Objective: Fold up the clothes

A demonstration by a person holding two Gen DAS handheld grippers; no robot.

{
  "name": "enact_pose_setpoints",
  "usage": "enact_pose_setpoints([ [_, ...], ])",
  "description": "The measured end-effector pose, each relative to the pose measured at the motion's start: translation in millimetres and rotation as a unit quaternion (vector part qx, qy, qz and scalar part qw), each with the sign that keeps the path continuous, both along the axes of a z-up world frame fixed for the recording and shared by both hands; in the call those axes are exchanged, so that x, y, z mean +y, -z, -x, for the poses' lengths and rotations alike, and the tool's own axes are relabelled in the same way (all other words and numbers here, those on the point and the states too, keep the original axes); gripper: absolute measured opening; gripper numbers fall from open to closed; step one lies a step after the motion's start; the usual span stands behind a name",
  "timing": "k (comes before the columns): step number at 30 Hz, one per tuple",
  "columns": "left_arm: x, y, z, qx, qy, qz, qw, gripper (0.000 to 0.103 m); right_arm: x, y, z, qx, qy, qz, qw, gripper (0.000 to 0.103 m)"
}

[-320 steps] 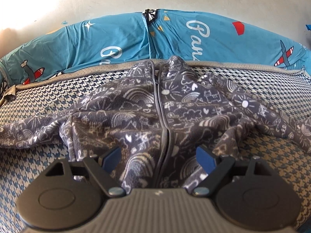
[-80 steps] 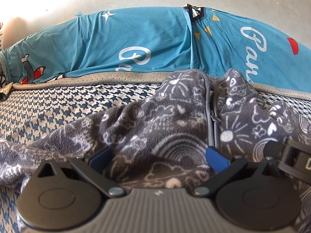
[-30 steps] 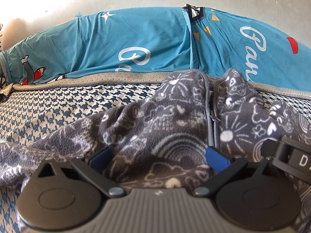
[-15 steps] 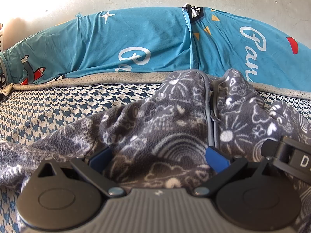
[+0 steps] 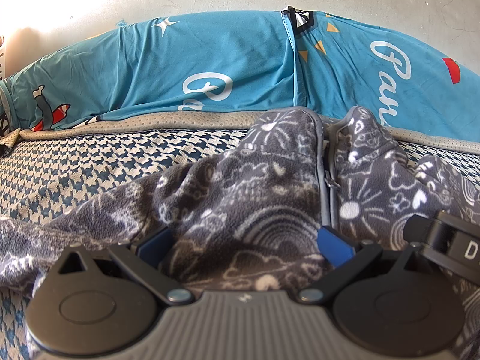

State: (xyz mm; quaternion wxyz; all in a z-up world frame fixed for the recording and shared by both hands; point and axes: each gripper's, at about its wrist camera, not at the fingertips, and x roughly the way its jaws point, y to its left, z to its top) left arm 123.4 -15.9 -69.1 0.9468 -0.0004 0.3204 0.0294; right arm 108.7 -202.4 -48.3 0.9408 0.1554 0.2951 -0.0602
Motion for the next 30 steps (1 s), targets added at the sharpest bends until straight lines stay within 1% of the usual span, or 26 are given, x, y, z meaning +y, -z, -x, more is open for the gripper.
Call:
enact_pose_setpoints([
  [10,0,1,1,-0.003,0.000,-0.004,1.0000,0.103,5,2,1,-0.003,0.007,0.007,1.000,0.103],
  [14,-1,-1,2,0.003,-0.001,-0.004,1.0000,0.103,4,-2,-3,0.017,-0.005,0.003,1.000,0.103],
  [16,-2,-4,4,0.014,0.000,-0.006,0.9999,0.103,-3,-7,-4,0.031,-0.019,-0.019,0.999,0.103],
  [19,-9,-11,11,0.037,-0.008,-0.024,0.9990,0.103,-22,-13,-4,0.043,-0.042,-0.076,0.995,0.103],
  [21,-13,-15,15,0.065,-0.017,-0.035,0.9972,0.103,-30,-16,-7,0.059,-0.055,-0.097,0.992,0.103],
  [22,-15,-17,18,0.081,-0.018,-0.038,0.9958,0.103,-30,-18,-10,0.070,-0.066,-0.095,0.991,0.103],
  [25,-11,-23,24,0.124,-0.001,-0.026,0.9919,0.103,-26,-23,-10,0.100,-0.101,-0.073,0.987,0.103],
  [27,-8,-27,28,0.153,0.011,-0.017,0.9881,0.103,-27,-24,-5,0.107,-0.111,-0.076,0.985,0.103],
  [30,-1,-36,40,0.168,0.049,-0.015,0.9845,0.103,-30,-24,4,0.098,-0.133,-0.088,0.982,0.103],
])
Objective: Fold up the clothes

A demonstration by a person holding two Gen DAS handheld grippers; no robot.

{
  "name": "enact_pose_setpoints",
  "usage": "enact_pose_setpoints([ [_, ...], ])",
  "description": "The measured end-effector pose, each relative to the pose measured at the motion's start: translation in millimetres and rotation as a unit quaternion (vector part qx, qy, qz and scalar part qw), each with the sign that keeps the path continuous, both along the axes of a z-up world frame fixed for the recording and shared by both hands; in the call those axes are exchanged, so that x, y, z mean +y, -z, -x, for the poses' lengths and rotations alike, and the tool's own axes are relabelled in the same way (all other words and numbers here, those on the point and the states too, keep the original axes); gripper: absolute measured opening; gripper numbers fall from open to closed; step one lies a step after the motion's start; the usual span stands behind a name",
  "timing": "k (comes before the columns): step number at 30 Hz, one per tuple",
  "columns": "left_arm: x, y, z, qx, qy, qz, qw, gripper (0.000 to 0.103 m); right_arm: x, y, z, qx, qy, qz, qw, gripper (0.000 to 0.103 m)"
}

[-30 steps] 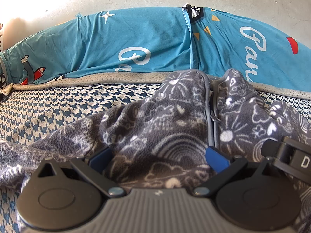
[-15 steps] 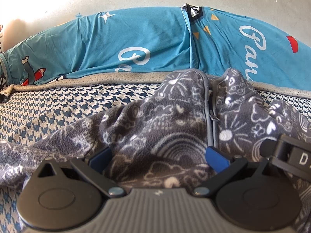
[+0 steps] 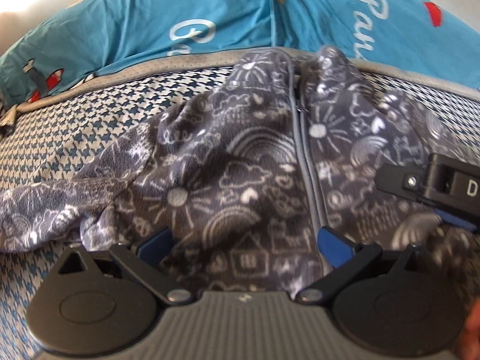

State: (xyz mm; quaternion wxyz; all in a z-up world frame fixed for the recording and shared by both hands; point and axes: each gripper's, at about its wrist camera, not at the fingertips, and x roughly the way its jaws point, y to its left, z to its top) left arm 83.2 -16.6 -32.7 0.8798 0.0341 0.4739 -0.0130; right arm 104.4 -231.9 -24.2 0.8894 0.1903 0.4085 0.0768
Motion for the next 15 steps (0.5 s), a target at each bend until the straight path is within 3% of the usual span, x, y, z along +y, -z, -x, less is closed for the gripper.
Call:
enact_pose_setpoints([
  [3,11,-7,8,0.003,0.012,0.006,0.9999,0.103,-7,1,-1,0.006,-0.020,-0.018,1.000,0.103],
  [7,36,-2,2,0.036,-0.052,0.086,0.9944,0.103,-12,3,-3,0.012,-0.023,-0.038,0.999,0.103],
  [9,42,-1,4,0.028,-0.075,0.105,0.9913,0.103,-14,4,-2,0.006,-0.019,-0.050,0.999,0.103],
  [15,29,-2,6,0.023,-0.067,0.073,0.9948,0.103,-15,1,-5,0.017,-0.005,-0.055,0.998,0.103],
])
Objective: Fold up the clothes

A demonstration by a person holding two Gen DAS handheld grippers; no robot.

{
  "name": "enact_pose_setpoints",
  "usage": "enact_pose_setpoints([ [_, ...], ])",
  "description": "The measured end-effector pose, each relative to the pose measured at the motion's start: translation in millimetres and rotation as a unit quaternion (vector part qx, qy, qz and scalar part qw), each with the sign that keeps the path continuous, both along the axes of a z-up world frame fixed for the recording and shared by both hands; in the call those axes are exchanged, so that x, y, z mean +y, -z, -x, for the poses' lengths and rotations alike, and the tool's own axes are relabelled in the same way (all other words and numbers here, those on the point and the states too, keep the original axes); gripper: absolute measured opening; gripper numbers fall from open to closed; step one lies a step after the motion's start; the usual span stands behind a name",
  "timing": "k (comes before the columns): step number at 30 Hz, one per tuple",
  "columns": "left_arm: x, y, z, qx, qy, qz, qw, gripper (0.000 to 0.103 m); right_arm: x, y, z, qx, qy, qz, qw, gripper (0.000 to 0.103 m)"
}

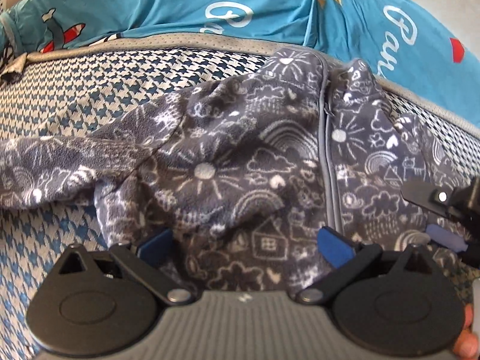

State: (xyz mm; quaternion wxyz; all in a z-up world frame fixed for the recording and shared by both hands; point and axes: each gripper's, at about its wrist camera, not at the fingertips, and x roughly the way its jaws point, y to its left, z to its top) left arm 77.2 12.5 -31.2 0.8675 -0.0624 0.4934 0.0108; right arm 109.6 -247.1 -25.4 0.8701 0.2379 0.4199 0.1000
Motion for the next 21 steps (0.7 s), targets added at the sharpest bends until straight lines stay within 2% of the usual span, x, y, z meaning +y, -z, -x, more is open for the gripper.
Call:
enact_pose_setpoints([
  [6,0,-2,-5,-0.001,-0.008,0.019,0.9998,0.103,7,-2,-1,0.008,-0.001,0.032,0.999,0.101],
  [10,3,-4,-7,-0.006,-0.014,0.030,0.9994,0.103,18,-10,-10,0.049,-0.028,0.072,0.996,0.101],
  [14,0,-5,-7,-0.006,-0.012,0.030,0.9995,0.103,28,-13,-16,0.069,-0.051,0.107,0.991,0.101],
  [21,-13,-15,6,-0.056,-0.044,0.033,0.9969,0.103,26,-11,-17,0.079,-0.008,0.087,0.993,0.101],
])
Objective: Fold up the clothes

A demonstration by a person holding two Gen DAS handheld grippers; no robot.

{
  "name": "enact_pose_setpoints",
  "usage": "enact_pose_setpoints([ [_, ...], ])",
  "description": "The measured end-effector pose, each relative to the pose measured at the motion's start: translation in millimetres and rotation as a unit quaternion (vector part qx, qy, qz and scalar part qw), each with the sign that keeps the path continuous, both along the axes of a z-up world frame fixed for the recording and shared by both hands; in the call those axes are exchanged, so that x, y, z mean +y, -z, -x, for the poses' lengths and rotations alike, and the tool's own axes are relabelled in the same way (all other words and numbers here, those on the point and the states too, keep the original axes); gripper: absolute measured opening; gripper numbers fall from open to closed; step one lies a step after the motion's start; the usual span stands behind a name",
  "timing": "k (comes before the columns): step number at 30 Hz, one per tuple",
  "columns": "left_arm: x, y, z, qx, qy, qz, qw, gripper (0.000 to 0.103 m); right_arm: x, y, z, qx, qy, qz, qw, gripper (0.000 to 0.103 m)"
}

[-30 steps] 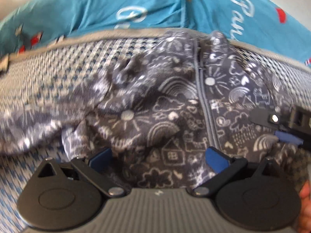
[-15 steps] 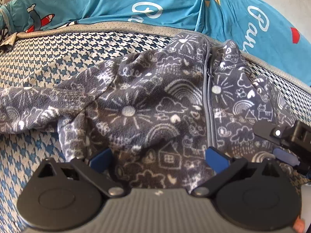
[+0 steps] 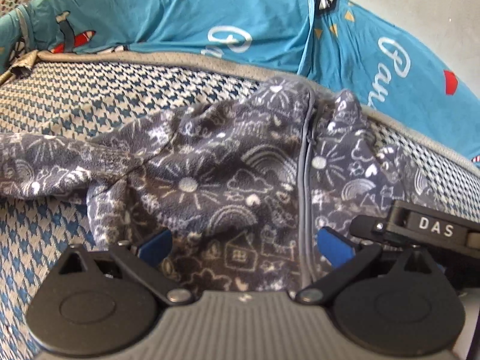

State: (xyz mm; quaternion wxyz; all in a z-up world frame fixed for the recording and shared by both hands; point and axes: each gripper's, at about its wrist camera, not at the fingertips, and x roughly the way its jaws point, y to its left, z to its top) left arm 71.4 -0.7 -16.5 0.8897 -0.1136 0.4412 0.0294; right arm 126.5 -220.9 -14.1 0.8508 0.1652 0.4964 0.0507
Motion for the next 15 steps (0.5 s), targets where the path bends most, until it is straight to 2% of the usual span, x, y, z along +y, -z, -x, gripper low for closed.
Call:
enact_pose_setpoints([
  [4,-4,-9,3,-0.029,-0.028,-0.008,0.9992,0.103,-3,-3,-2,0.001,0.022,-0.030,0.999,0.101],
  [8,-9,-17,10,-0.063,-0.044,-0.021,0.9968,0.103,-7,-6,-4,-0.004,0.014,-0.053,0.998,0.101],
  [10,-10,-19,10,-0.067,-0.043,-0.012,0.9967,0.103,-5,-8,-3,-0.011,0.014,-0.052,0.998,0.101],
  [15,-10,-23,11,-0.078,-0.045,-0.025,0.9956,0.103,-4,-8,-8,-0.004,0.017,-0.047,0.999,0.101],
])
